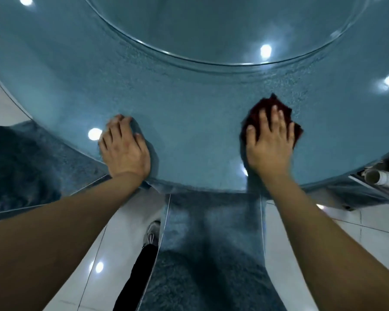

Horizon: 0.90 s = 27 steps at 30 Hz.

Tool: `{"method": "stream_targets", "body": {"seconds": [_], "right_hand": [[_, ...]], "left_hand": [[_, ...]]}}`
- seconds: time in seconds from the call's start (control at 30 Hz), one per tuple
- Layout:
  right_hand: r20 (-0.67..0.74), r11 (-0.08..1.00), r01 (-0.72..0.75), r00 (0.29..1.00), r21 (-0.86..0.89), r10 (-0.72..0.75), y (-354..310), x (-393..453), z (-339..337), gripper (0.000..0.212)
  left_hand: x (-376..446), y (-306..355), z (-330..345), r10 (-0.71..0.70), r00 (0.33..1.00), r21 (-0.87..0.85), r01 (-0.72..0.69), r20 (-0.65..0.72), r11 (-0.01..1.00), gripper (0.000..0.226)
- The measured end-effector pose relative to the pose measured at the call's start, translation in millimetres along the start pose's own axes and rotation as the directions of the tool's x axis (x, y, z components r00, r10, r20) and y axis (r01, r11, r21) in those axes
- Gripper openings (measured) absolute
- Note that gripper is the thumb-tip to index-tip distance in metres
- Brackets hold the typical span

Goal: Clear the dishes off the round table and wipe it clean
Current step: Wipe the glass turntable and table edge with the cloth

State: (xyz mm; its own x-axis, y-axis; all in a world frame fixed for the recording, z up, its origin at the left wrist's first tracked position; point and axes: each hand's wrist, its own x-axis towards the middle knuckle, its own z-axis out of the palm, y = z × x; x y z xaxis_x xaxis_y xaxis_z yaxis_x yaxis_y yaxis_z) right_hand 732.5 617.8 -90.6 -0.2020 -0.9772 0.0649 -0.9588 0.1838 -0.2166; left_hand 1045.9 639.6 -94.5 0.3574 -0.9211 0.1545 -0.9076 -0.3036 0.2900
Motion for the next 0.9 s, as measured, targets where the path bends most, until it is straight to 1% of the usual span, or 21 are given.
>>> {"method": "stream_targets", "body": {"seconds": [0.07, 0.13, 0.17, 0.2, 0.23, 0.3, 0.37, 0.4, 0.47, 0.53, 0.57, 0.6, 0.63, 0.67, 0.7, 0.77, 0.83, 0.9], "right_hand": [[0.064, 0.982, -0.191, 0.98, 0.005, 0.19, 16, 53, -9, 0.065], [0.105, 0.942, -0.335, 0.937, 0.016, 0.332, 10, 86, -14, 0.065], [0.096, 0.93, -0.367, 0.926, 0.013, 0.364, -1, 95, -11, 0.065], [0.085, 0.931, -0.365, 0.928, 0.012, 0.363, -18, 97, -5, 0.065], [0.073, 0.945, -0.328, 0.942, 0.011, 0.327, -42, 94, 2, 0.064], [0.031, 0.984, -0.176, 0.984, 0.007, 0.176, -104, 78, 18, 0.064], [0.017, 1.0, -0.007, 1.0, 0.018, 0.007, -175, 58, 33, 0.063], [0.022, 0.996, 0.087, 0.996, 0.033, -0.088, -209, 49, 40, 0.062], [0.064, 0.96, 0.271, 0.959, 0.066, -0.275, -255, 36, 49, 0.062], [0.125, 0.906, 0.414, 0.898, 0.086, -0.422, -259, 32, 53, 0.061], [0.135, 0.89, 0.446, 0.88, 0.093, -0.455, -248, 36, 51, 0.061], [0.128, 0.898, 0.43, 0.89, 0.09, -0.439, -232, 43, 50, 0.061], [0.109, 0.931, 0.359, 0.925, 0.073, -0.365, -212, 51, 47, 0.063], [0.088, 0.967, 0.249, 0.964, 0.047, -0.252, -191, 60, 44, 0.065], [0.067, 0.99, 0.142, 0.987, 0.028, -0.143, -171, 68, 41, 0.068], [0.043, 1.0, 0.006, 0.999, 0.009, -0.006, -146, 78, 36, 0.071], [0.035, 0.994, -0.111, 0.993, 0.006, 0.111, -152, 81, 37, 0.07], [0.015, 0.976, -0.215, 0.976, 0.006, 0.215, -187, 81, 42, 0.07]], "left_hand": [[0, 0, -2, -0.004, 1.0, 0.017, 0.004, 0.017, 1.0, 0.046], [0, 2, -5, 0.025, 0.999, 0.042, -0.027, 0.048, 0.999, 0.044], [3, 1, -7, 0.055, 0.997, 0.057, -0.058, 0.052, 0.997, 0.043], [7, -2, -10, 0.09, 0.995, 0.069, -0.093, 0.053, 0.993, 0.041], [11, -9, -12, 0.129, 0.99, 0.072, -0.134, 0.059, 0.988, 0.04], [19, -29, -17, 0.248, 0.966, 0.036, -0.251, 0.077, 0.967, 0.038], [29, -54, -22, 0.401, 0.912, -0.044, -0.398, 0.085, 0.916, 0.037], [33, -66, -24, 0.47, 0.878, -0.088, -0.463, 0.086, 0.882, 0.035], [40, -84, -26, 0.579, 0.813, -0.159, -0.564, 0.06, 0.81, 0.03], [48, -95, -28, 0.631, 0.776, -0.21, -0.615, 0.01, 0.76, 0.025], [54, -99, -29, 0.635, 0.772, -0.22, -0.621, -0.009, 0.752, 0.025], [62, -103, -30, 0.623, 0.782, -0.219, -0.611, -0.02, 0.761, 0.027], [71, -107, -31, 0.596, 0.803, -0.21, -0.587, -0.024, 0.782, 0.029], [84, -113, -32, 0.559, 0.829, -0.197, -0.551, -0.019, 0.811, 0.031], [100, -120, -33, 0.517, 0.856, -0.178, -0.509, -0.006, 0.842, 0.032], [136, -137, -35, 0.432, 0.902, -0.118, -0.427, 0.016, 0.896, 0.032], [171, -156, -34, 0.366, 0.93, -0.049, -0.364, 0.025, 0.93, 0.037], [190, -169, -31, 0.328, 0.943, -0.018, -0.328, 0.05, 0.945, 0.044]]}}
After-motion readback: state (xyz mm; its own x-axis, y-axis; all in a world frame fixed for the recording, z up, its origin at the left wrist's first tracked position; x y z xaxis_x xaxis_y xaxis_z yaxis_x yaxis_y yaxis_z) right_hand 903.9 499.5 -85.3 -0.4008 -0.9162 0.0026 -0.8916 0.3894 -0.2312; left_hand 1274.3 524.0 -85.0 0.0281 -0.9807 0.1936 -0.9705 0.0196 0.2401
